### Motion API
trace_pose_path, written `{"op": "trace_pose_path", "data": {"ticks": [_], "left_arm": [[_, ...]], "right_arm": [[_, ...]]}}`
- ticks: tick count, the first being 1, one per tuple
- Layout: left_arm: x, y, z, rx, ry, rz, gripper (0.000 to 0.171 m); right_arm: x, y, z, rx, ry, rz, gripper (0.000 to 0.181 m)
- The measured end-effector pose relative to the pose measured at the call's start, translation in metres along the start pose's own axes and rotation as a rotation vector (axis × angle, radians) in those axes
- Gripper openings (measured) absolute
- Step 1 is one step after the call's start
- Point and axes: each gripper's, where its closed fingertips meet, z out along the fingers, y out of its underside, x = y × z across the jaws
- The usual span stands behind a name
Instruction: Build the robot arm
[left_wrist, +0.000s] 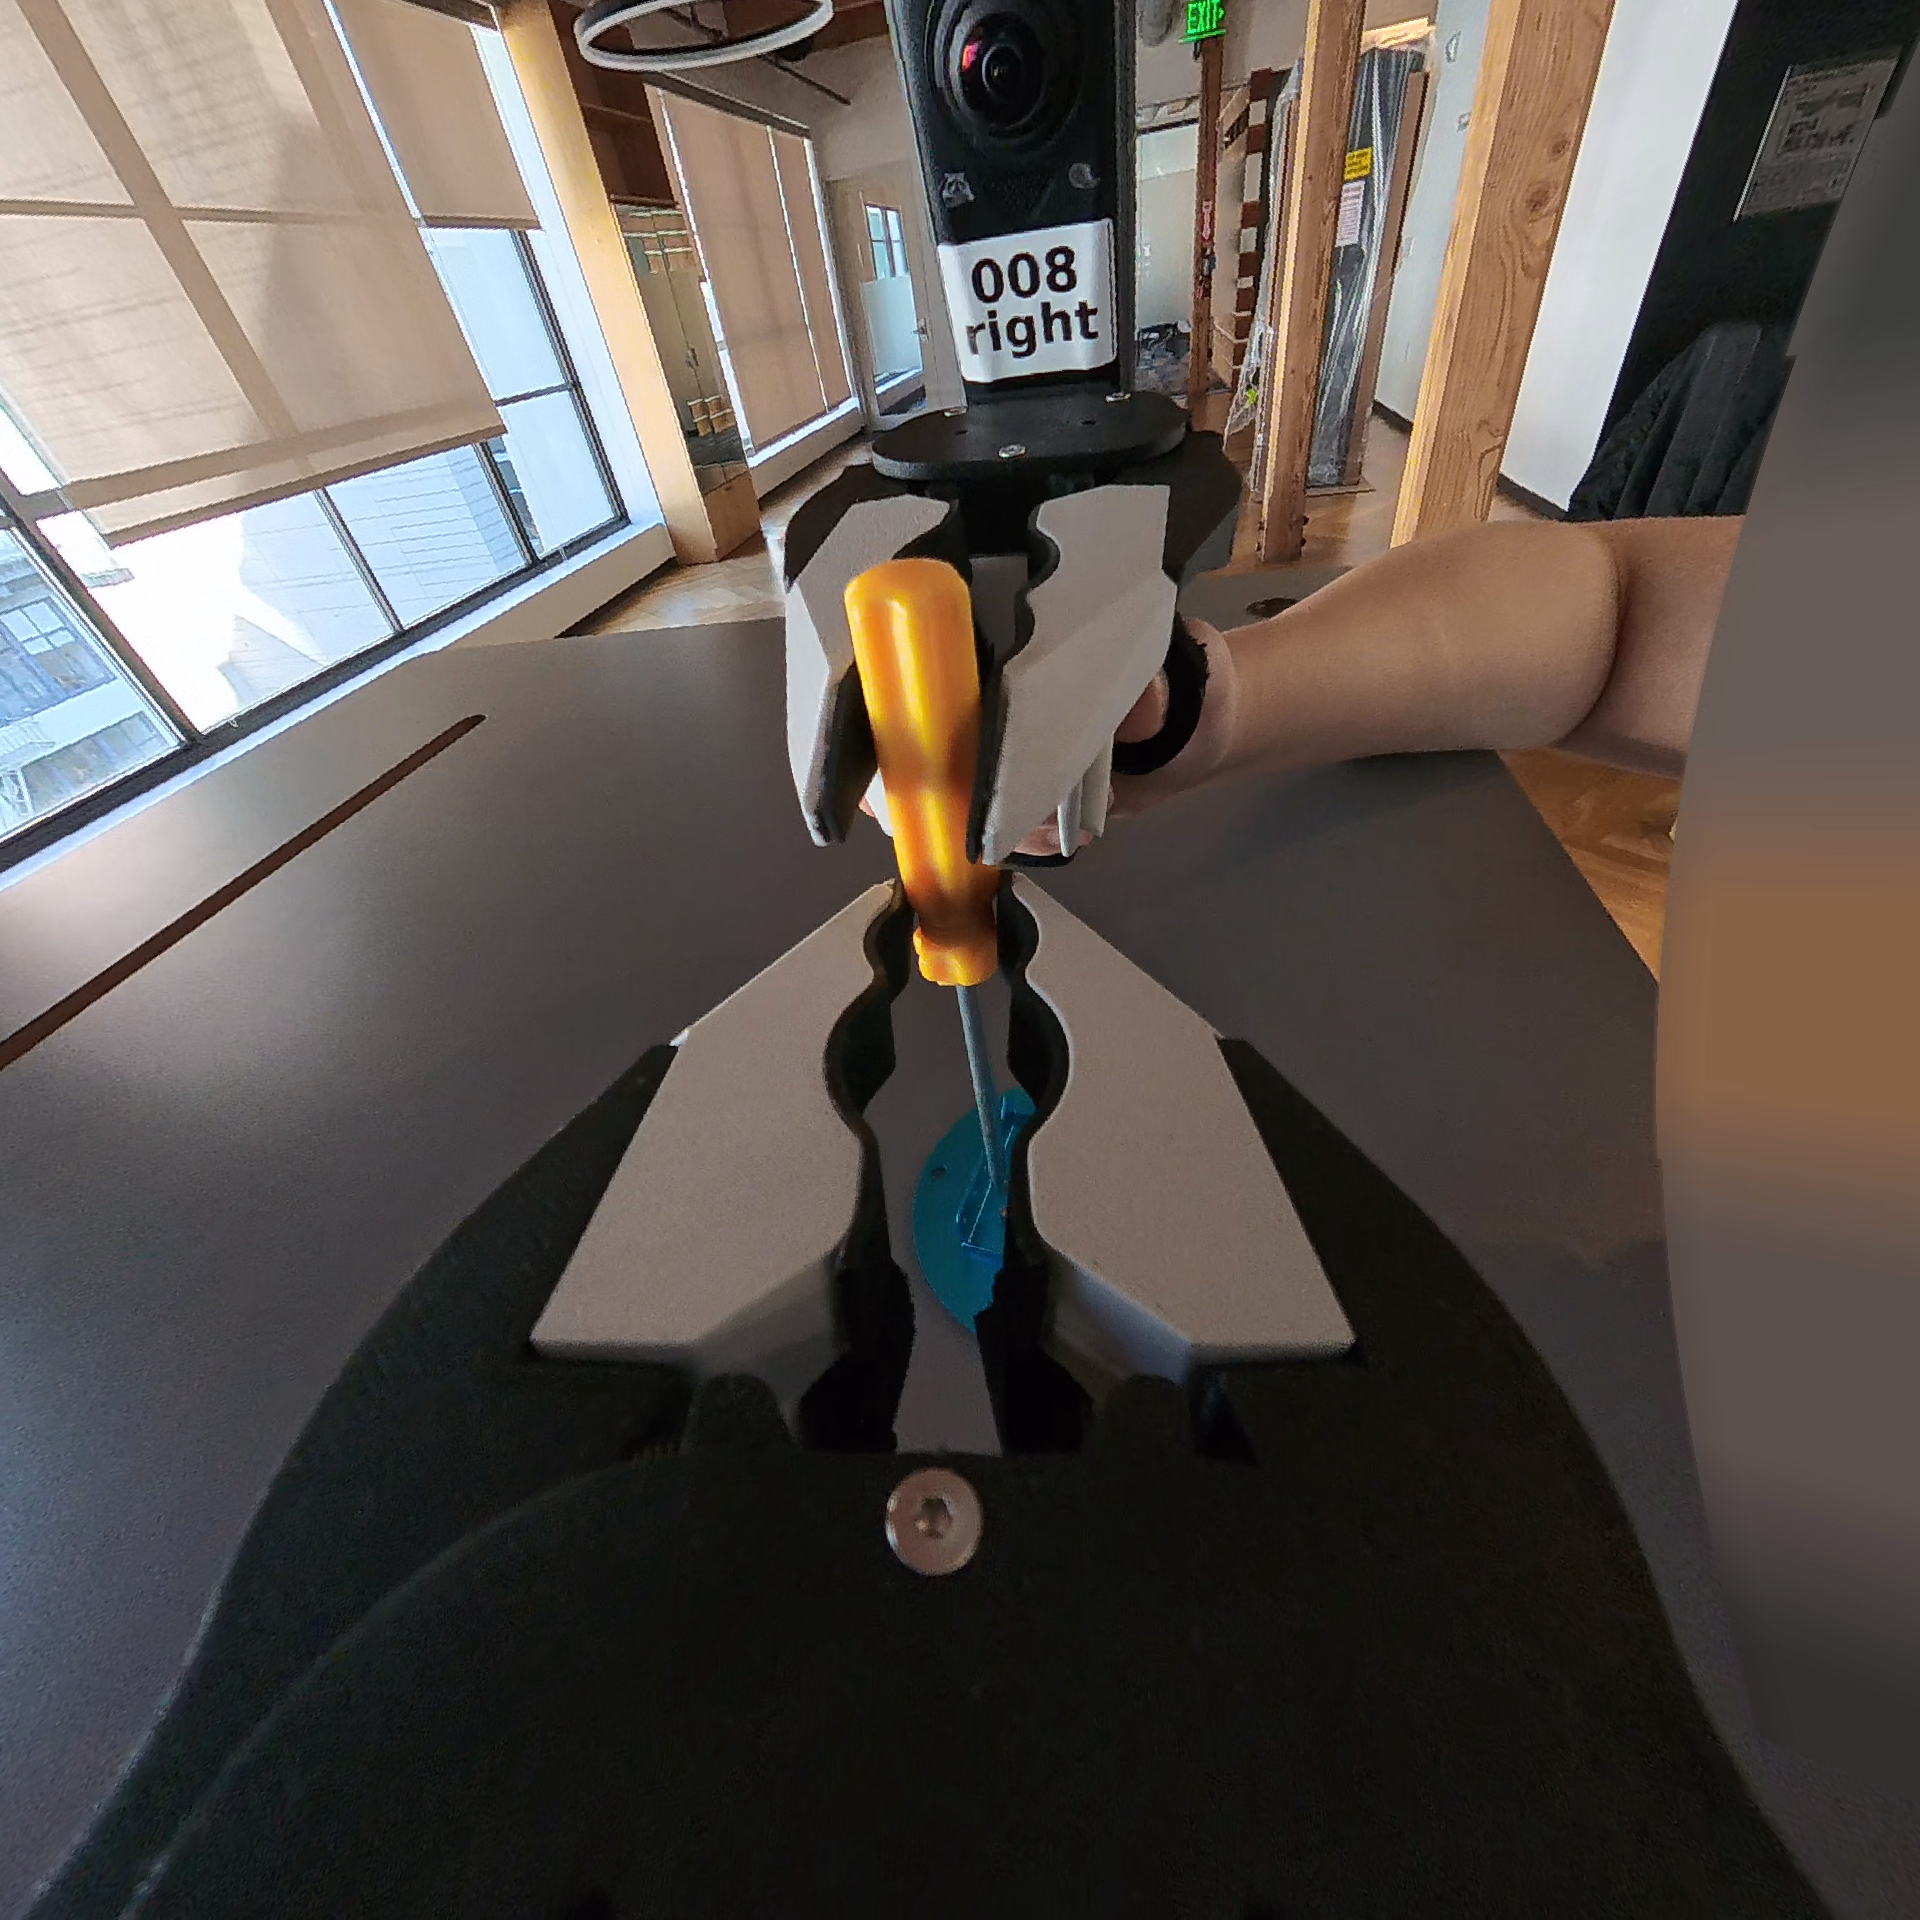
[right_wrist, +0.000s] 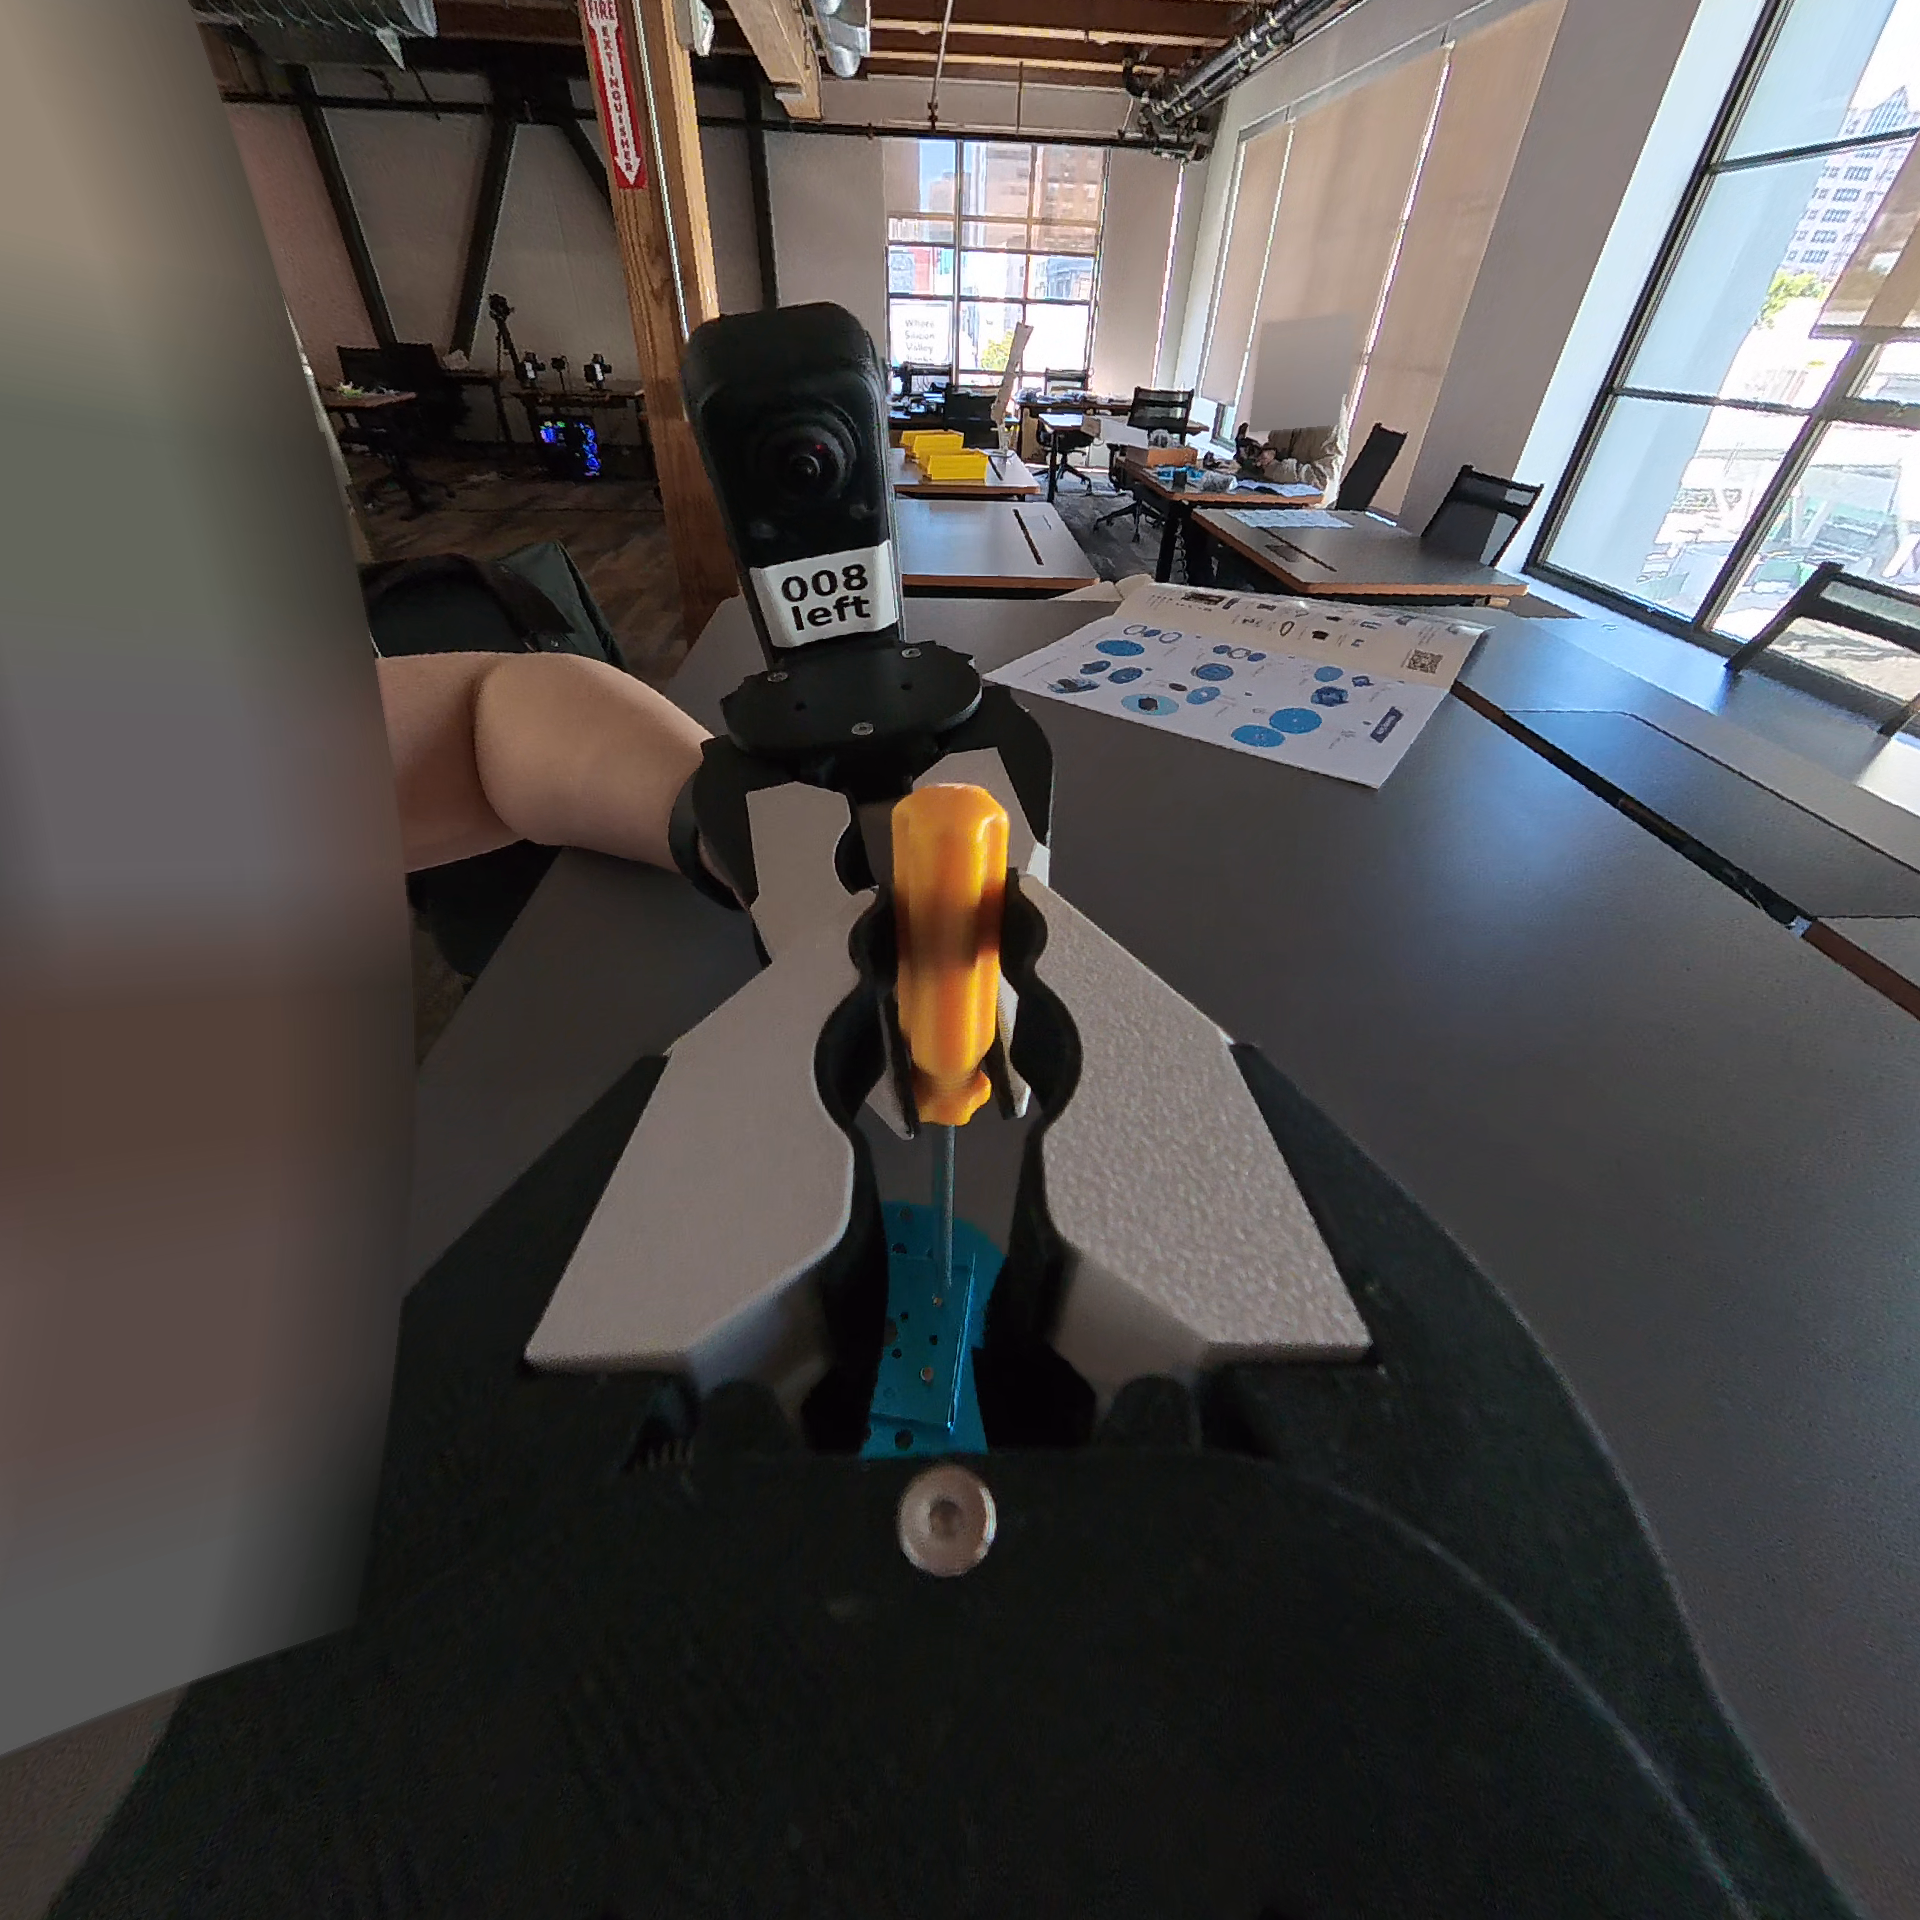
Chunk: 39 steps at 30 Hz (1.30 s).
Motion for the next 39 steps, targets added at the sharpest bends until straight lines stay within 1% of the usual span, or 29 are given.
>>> {"op": "trace_pose_path", "data": {"ticks": [17,39], "left_arm": [[0.0004,0.0030,0.0004,-0.029,0.006,-0.015,0.014],[0.0008,0.0039,0.0009,-0.036,0.002,-0.016,0.013]], "right_arm": [[0.0004,0.0029,-0.0004,-0.010,-0.014,0.002,0.018],[-0.0013,0.0038,-0.0016,-0.012,-0.024,0.000,0.018]]}}
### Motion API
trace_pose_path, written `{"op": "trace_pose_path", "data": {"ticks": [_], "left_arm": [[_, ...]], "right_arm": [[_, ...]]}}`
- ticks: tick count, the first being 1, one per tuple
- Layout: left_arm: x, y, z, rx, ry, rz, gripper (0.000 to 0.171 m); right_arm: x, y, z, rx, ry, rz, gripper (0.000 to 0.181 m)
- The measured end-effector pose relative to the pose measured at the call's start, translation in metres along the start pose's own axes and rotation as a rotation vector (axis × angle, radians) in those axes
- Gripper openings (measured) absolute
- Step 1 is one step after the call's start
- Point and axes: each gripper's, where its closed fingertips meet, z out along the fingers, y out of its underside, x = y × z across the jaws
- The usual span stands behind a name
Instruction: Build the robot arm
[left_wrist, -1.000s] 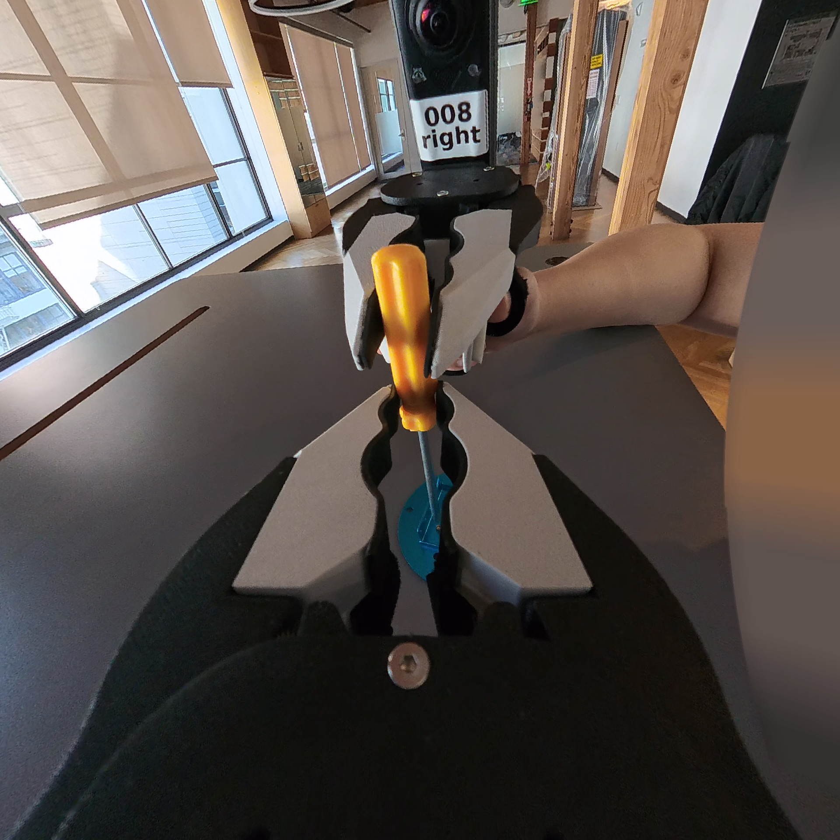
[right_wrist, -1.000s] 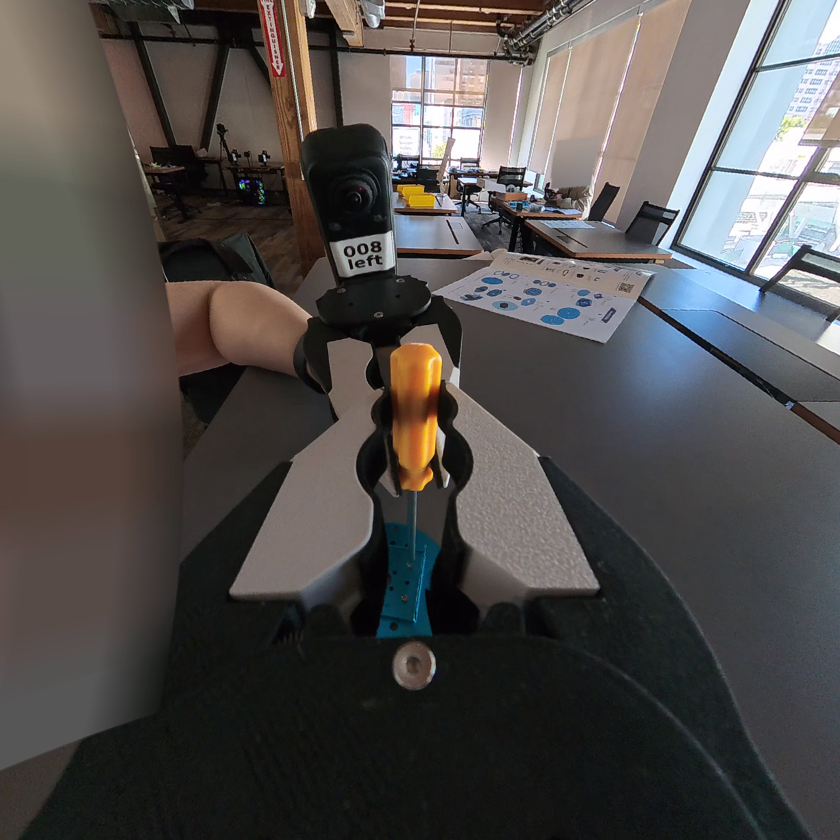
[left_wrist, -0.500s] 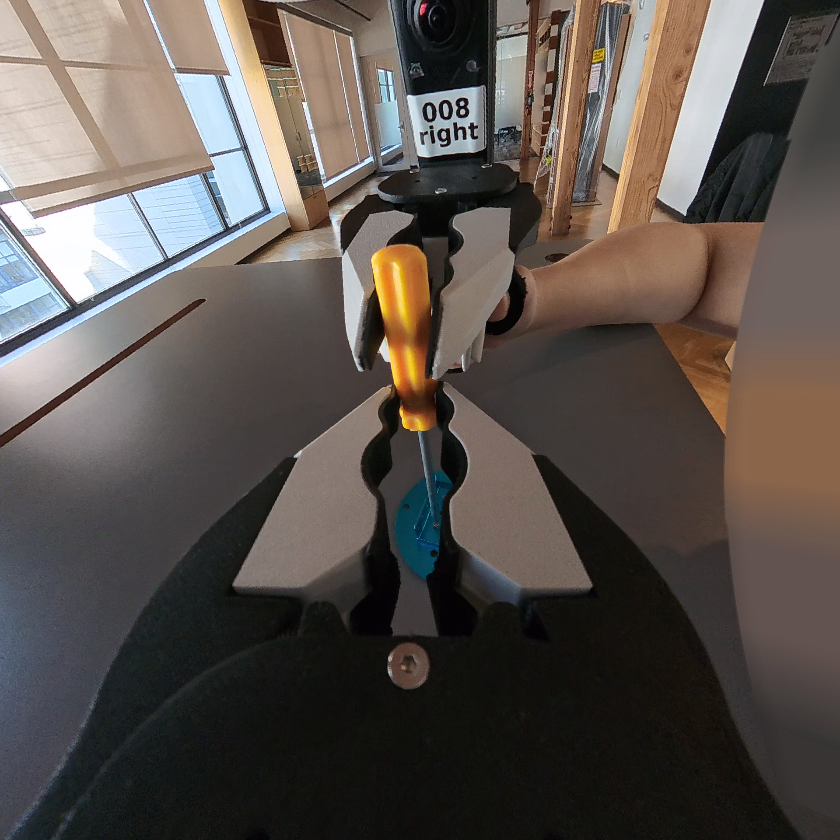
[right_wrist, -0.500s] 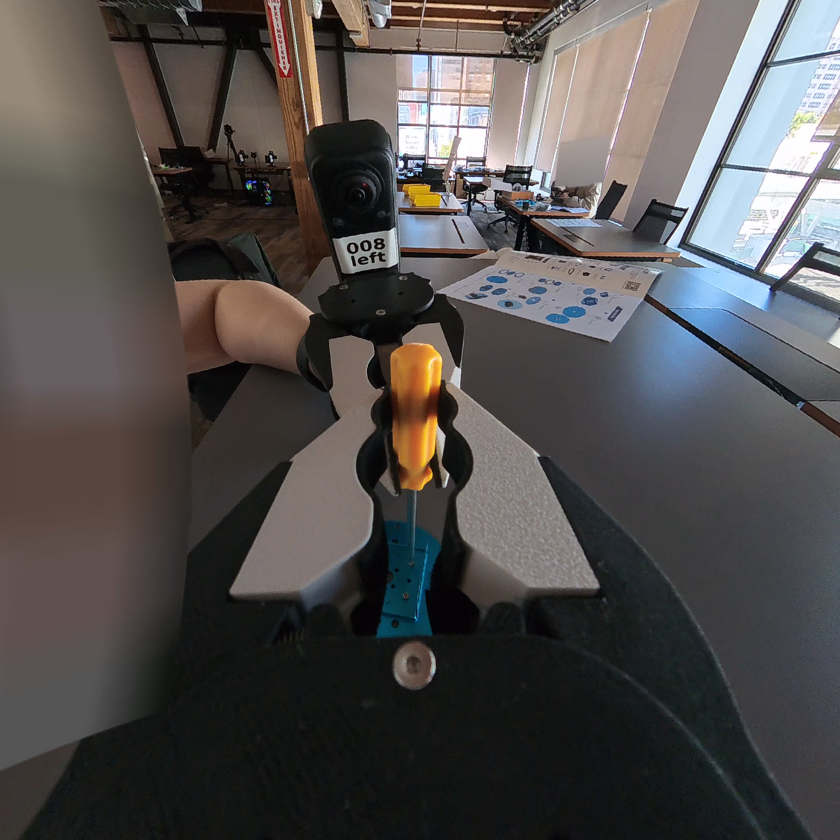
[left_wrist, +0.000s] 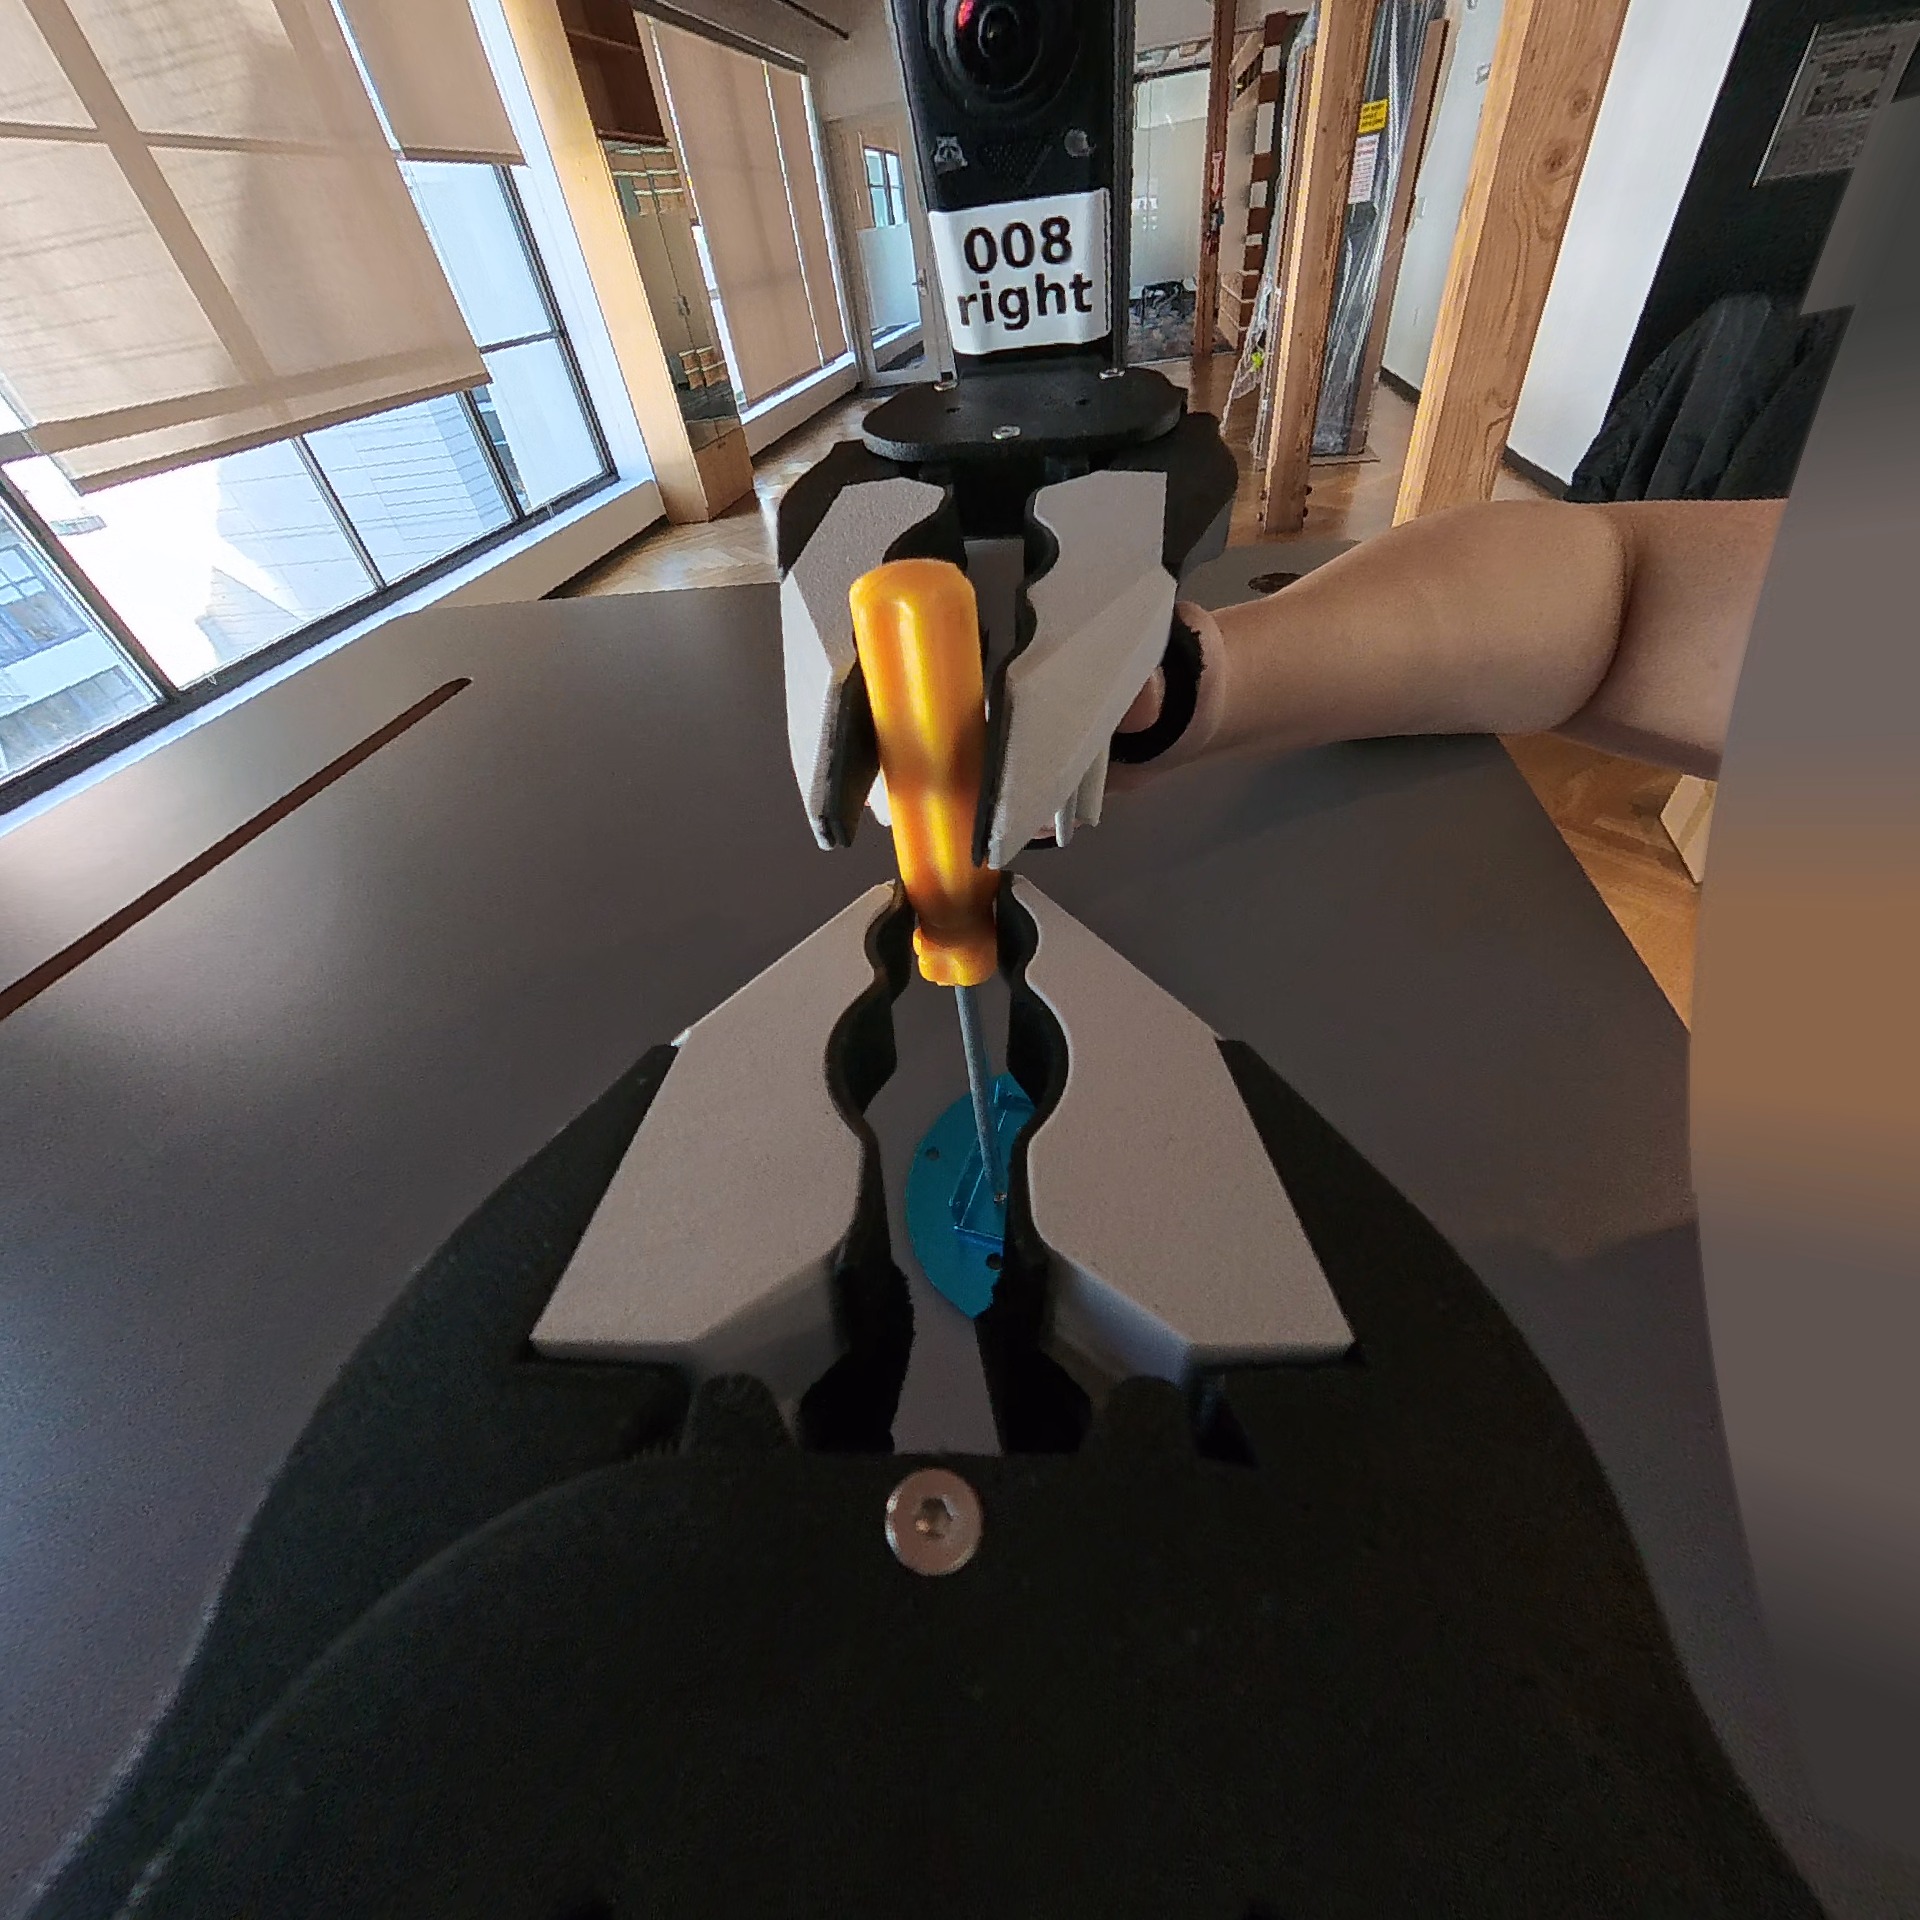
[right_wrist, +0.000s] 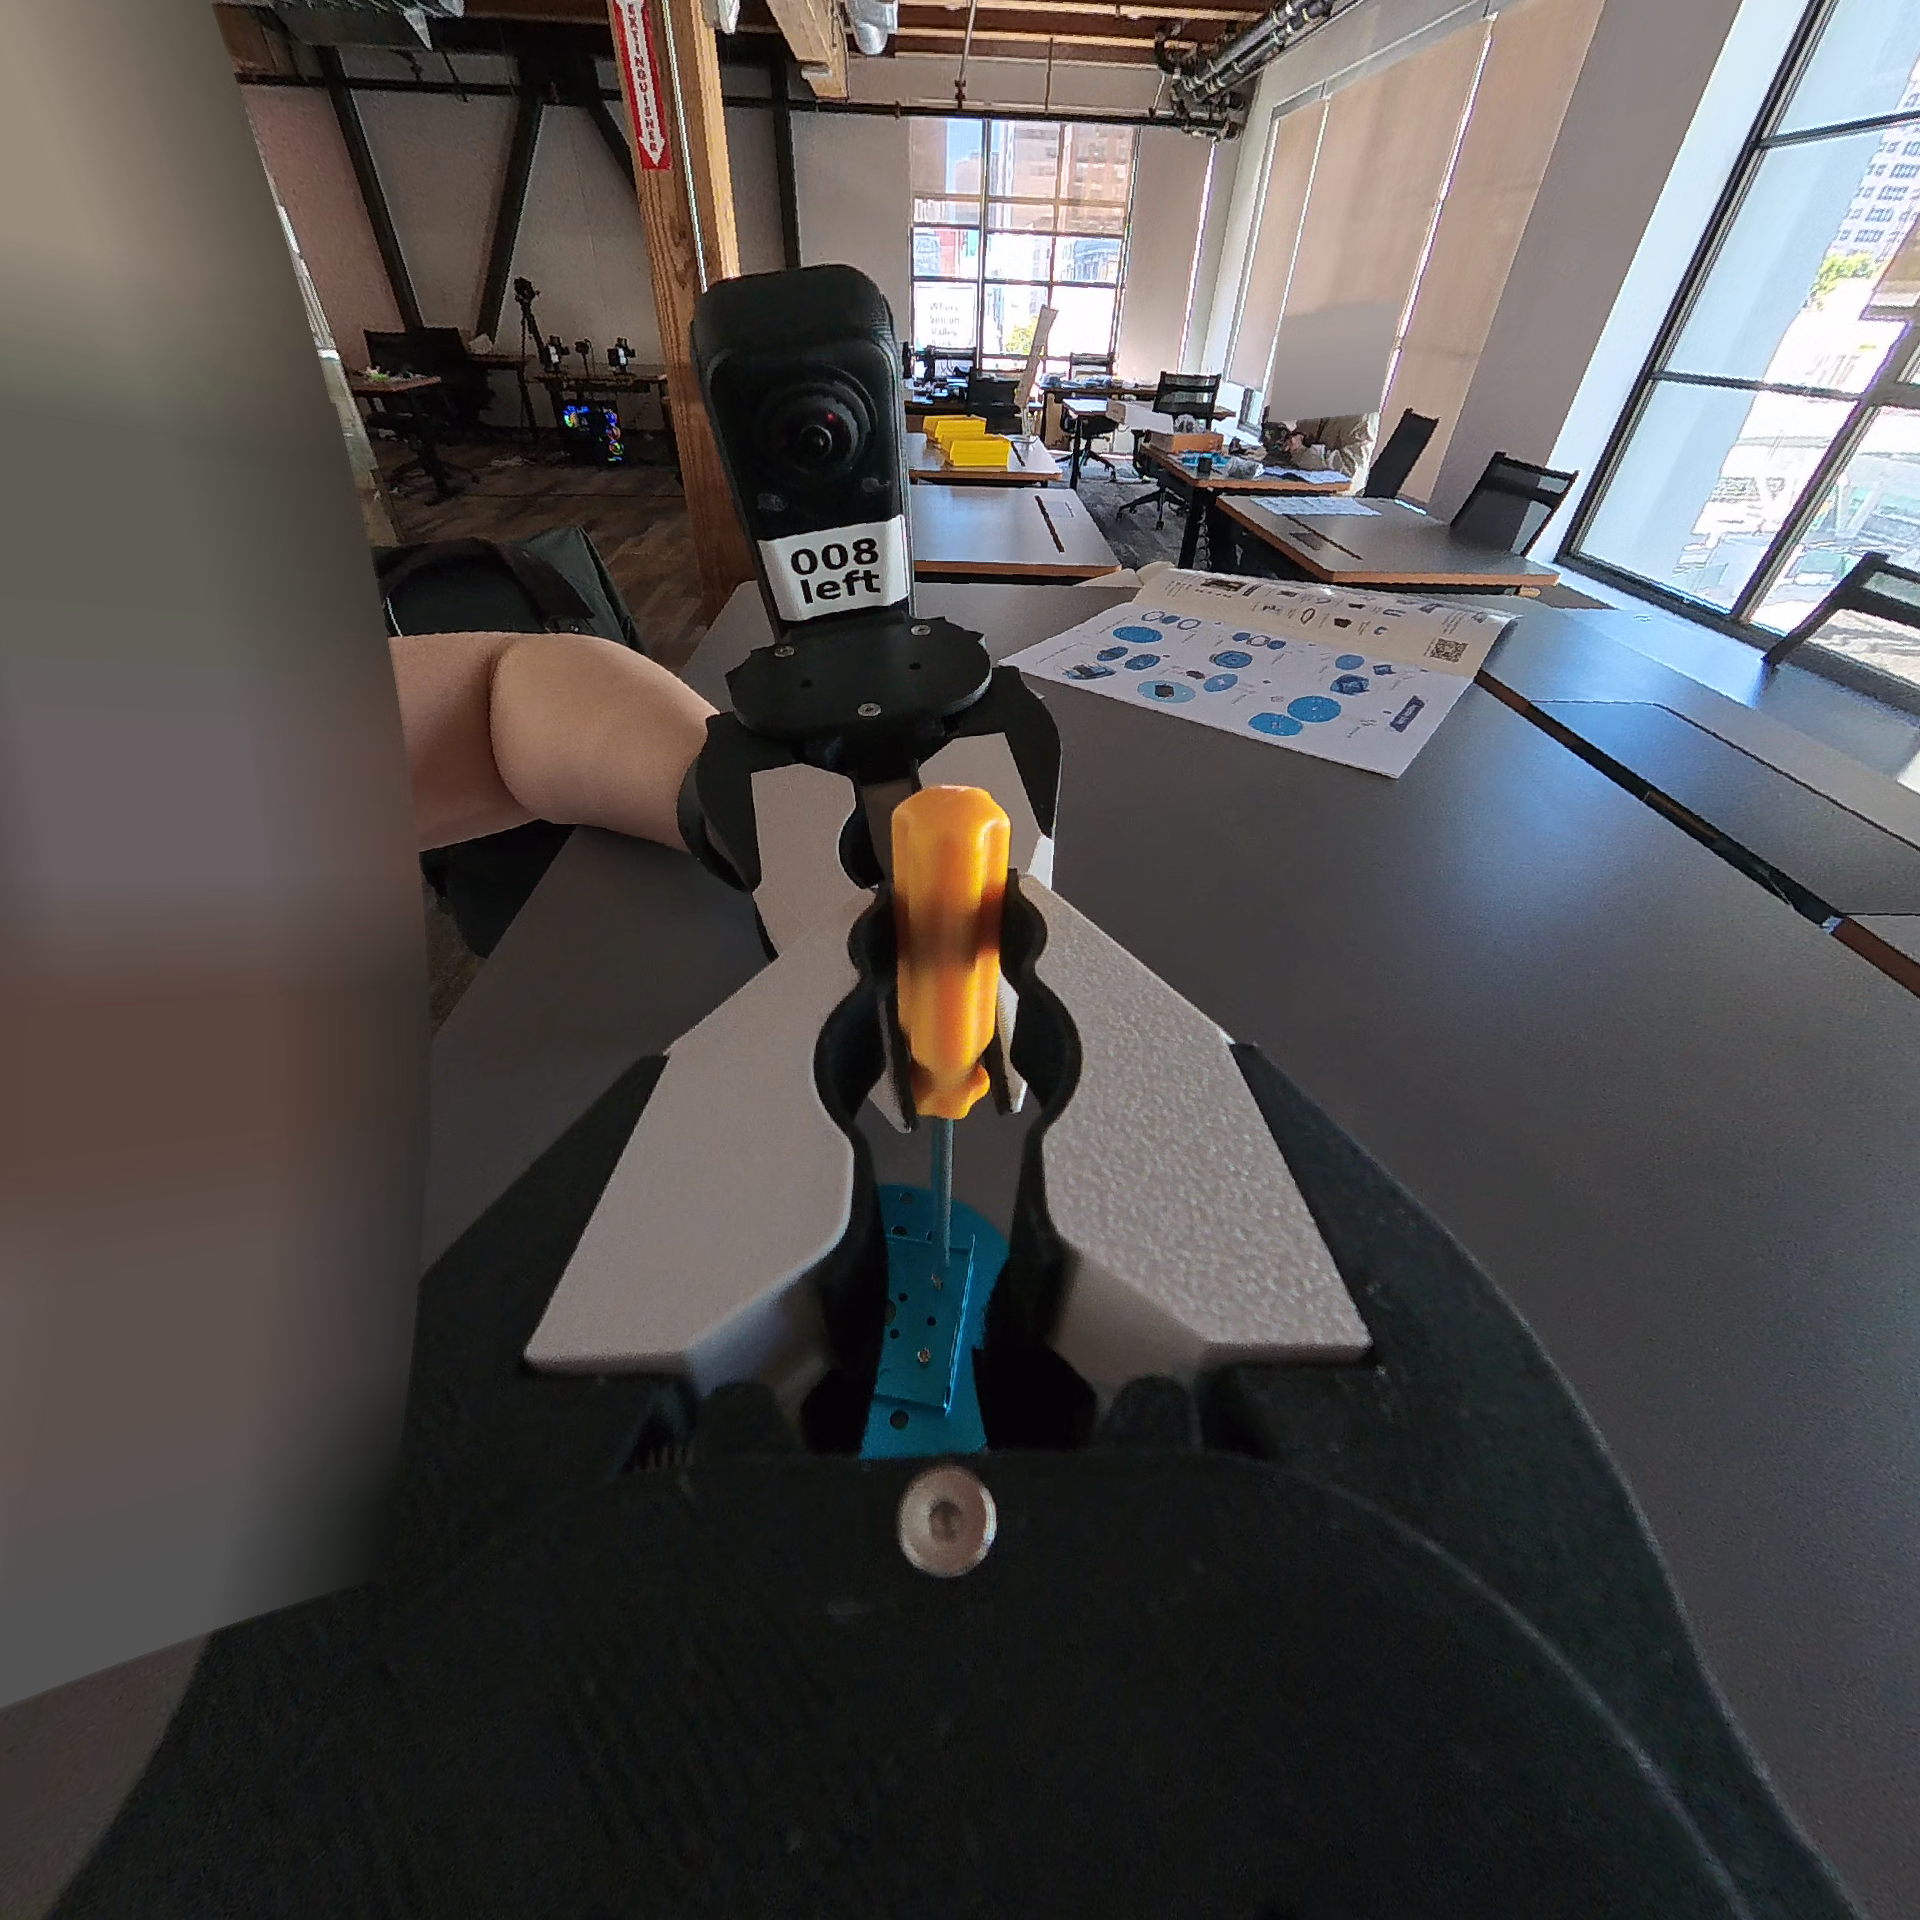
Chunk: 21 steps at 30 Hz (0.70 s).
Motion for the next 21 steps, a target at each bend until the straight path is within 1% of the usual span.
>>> {"op": "trace_pose_path", "data": {"ticks": [8,13,18,21], "left_arm": [[0.0007,0.0006,0.0000,-0.003,0.010,-0.004,0.014],[0.0017,0.0008,-0.0005,-0.009,0.009,0.026,0.014],[0.0028,0.0010,-0.0001,-0.011,0.026,0.008,0.013],[0.0029,0.0009,-0.0006,-0.003,0.033,-0.004,0.013]], "right_arm": [[-0.0012,0.0007,-0.0001,-0.001,-0.005,0.000,0.018],[-0.0033,0.0009,-0.0002,-0.008,0.003,-0.037,0.019],[-0.0042,0.0012,-0.0015,-0.020,0.009,-0.057,0.019],[-0.0042,0.0016,-0.0015,-0.027,0.015,-0.100,0.020]]}}
